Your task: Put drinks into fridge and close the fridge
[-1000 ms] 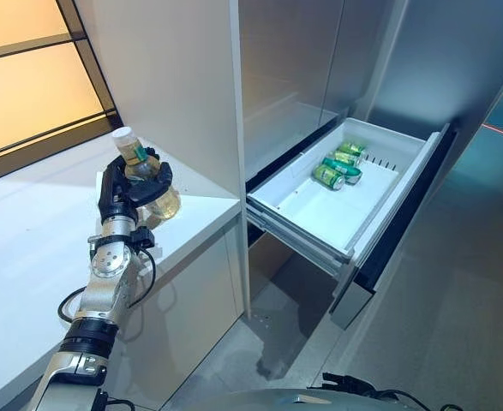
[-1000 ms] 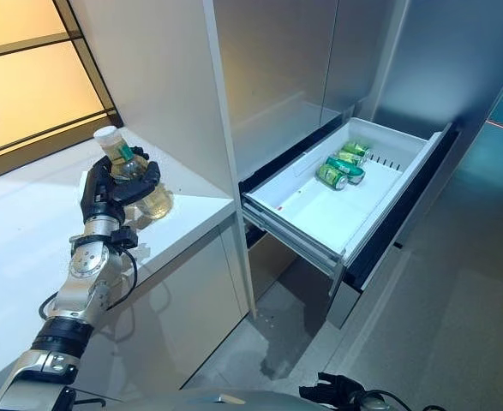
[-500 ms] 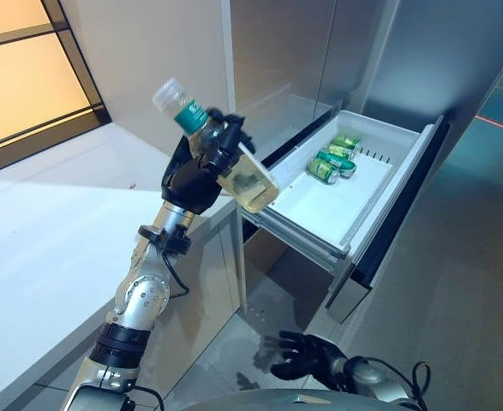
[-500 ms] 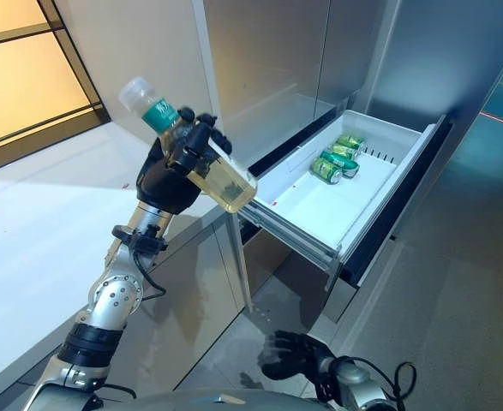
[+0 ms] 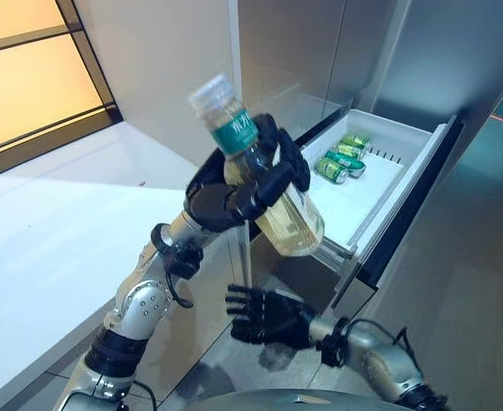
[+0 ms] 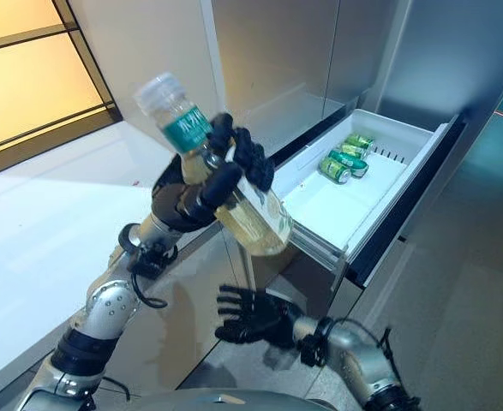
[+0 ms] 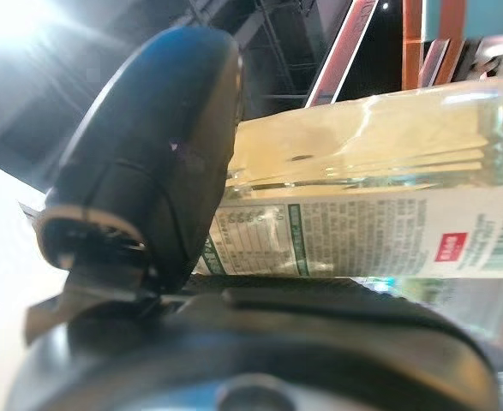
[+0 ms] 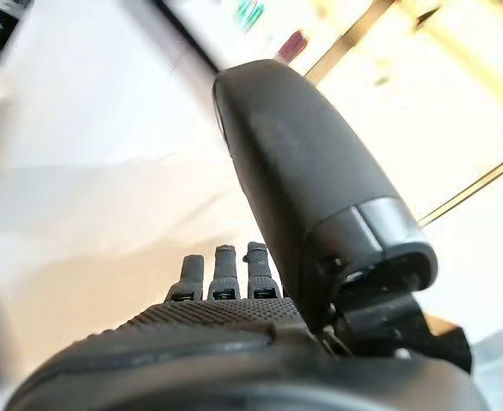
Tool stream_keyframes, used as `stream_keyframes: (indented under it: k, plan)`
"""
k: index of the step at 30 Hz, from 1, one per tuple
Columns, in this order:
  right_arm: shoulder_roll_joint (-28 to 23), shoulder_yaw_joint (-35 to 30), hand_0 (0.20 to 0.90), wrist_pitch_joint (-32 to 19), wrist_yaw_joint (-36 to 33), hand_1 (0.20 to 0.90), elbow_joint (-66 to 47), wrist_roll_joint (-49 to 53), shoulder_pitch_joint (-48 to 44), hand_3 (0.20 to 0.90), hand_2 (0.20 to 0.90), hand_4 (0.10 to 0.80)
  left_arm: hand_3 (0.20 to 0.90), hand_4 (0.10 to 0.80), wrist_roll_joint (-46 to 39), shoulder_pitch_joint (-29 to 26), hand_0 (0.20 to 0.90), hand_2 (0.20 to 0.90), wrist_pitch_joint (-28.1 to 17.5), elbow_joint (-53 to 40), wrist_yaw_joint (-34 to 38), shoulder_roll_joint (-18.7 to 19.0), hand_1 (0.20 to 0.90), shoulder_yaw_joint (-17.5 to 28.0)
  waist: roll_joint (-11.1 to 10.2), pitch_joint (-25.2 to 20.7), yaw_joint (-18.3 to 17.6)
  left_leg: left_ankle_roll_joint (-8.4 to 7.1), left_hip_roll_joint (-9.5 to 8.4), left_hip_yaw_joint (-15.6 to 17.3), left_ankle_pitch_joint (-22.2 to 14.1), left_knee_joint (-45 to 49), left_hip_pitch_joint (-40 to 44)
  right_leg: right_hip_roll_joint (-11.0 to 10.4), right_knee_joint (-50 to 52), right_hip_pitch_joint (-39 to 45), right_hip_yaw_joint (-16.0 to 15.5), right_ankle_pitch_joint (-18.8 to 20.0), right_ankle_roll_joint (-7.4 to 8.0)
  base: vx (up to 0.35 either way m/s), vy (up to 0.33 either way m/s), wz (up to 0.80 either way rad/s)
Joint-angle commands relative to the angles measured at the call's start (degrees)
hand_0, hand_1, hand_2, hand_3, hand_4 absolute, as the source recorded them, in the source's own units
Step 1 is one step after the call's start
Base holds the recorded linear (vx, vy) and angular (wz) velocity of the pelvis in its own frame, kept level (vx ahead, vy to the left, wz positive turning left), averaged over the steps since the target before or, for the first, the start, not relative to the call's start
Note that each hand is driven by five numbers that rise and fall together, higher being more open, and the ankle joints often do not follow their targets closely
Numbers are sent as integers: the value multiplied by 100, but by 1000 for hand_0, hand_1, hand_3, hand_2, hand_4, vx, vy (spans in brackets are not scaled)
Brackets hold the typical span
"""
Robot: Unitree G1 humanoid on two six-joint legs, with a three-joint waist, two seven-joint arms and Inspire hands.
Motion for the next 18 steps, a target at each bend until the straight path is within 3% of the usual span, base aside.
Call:
stream_keyframes:
  k: [1,10,18]
  plan:
    - [71,-577,900,-543,171,900,-860,770,-761,900,900,800,200,100,-229,-607,300,300,-204,-175,-303,-133,300,101,-186,-199,64,117,-137,-320,-347,7,-181,-211,206,-89,-411,-53,375,0,0,0]
    - [-556,-1138,900,-503,-13,900,-1430,1055,-1024,900,900,800,200,100,495,-518,300,300,-411,-22,-124,296,300,176,-211,-248,22,136,-121,-206,-326,7,-218,-213,205,-151,-344,-8,381,0,0,0]
    - [-917,-1138,900,-406,203,900,-1545,802,-1332,900,900,800,200,100,1501,-782,300,300,-973,264,553,587,300,55,-222,-264,-32,130,-115,-144,-301,7,-233,-209,208,-189,-304,27,386,0,0,0]
